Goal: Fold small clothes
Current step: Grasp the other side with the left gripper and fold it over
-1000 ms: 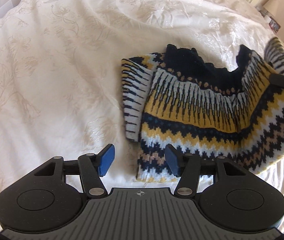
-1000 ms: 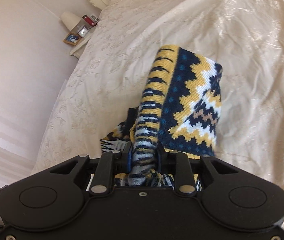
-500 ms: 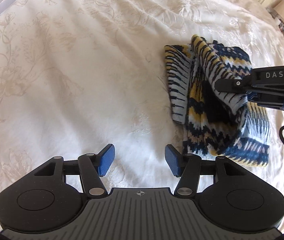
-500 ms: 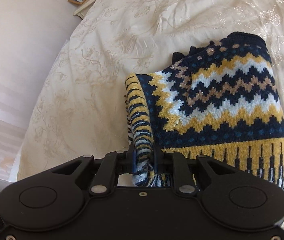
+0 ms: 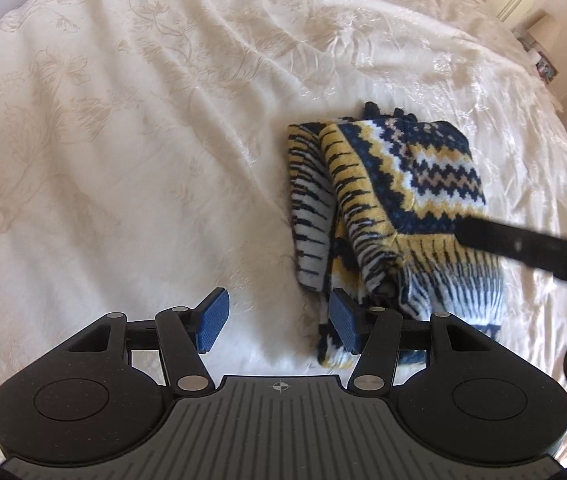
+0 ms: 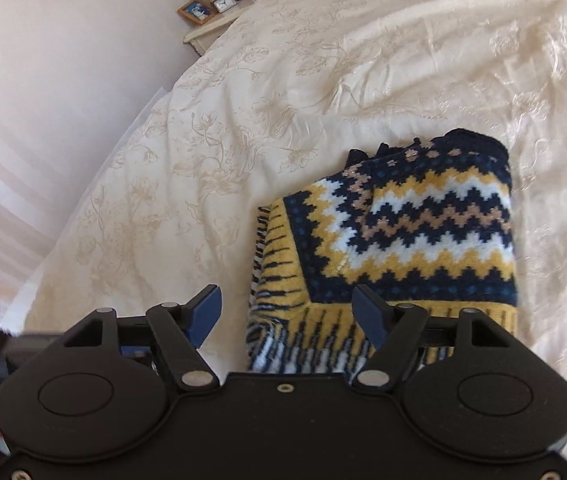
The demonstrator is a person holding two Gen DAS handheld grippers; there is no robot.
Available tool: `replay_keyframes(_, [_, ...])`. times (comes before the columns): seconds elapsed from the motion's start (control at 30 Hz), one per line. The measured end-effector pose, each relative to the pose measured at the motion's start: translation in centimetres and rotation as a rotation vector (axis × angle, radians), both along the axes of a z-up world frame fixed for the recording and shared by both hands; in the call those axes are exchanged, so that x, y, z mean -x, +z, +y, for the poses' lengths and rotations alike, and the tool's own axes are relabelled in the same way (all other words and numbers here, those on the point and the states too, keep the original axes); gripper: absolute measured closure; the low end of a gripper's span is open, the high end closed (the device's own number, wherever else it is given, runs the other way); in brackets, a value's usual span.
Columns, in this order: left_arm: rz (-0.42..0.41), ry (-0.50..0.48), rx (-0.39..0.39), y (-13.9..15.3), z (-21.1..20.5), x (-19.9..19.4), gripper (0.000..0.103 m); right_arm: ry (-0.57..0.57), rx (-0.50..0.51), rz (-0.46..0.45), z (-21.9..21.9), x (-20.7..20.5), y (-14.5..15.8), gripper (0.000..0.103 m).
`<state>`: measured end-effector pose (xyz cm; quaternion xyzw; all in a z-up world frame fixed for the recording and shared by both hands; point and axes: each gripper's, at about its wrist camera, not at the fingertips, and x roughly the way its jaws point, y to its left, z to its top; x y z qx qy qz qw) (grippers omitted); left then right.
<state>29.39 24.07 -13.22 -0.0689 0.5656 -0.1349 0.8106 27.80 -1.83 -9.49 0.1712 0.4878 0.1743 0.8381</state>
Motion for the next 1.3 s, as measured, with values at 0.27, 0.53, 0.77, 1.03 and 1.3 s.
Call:
replay_keyframes(0.27, [0.006, -0.013, 0.012, 0.2, -1.8, -1.5, 0.049, 0.198, 0.198, -0.098, 2.4, 4.8, 0.5, 0.024])
replay_keyframes(0.53, [0.049, 0.004, 0.049, 0.3, -1.4, -1.8, 0.049, 0.405, 0.424, -0.177, 8.1, 6.7, -2.2, 0.031])
replay_keyframes(0.77, [0.107, -0.016, 0.139, 0.2, -2.2, -2.5, 0.048, 0.444, 0.593, -0.197, 10.0, 6.7, -4.6, 0.079])
replay_keyframes(1.03, [0.215, -0.048, 0.299, -1.6, -5.2, -4.0, 0.048, 0.234, 0.382, -0.177, 5.3, 6.3, -1.5, 0.085])
replay_keyframes(1.3, [0.264, 0.020, 0.295, -4.7, -6.3, -6.0, 0.045, 0.263, 0.362, -0.162, 5.9, 6.5, -2.2, 0.085])
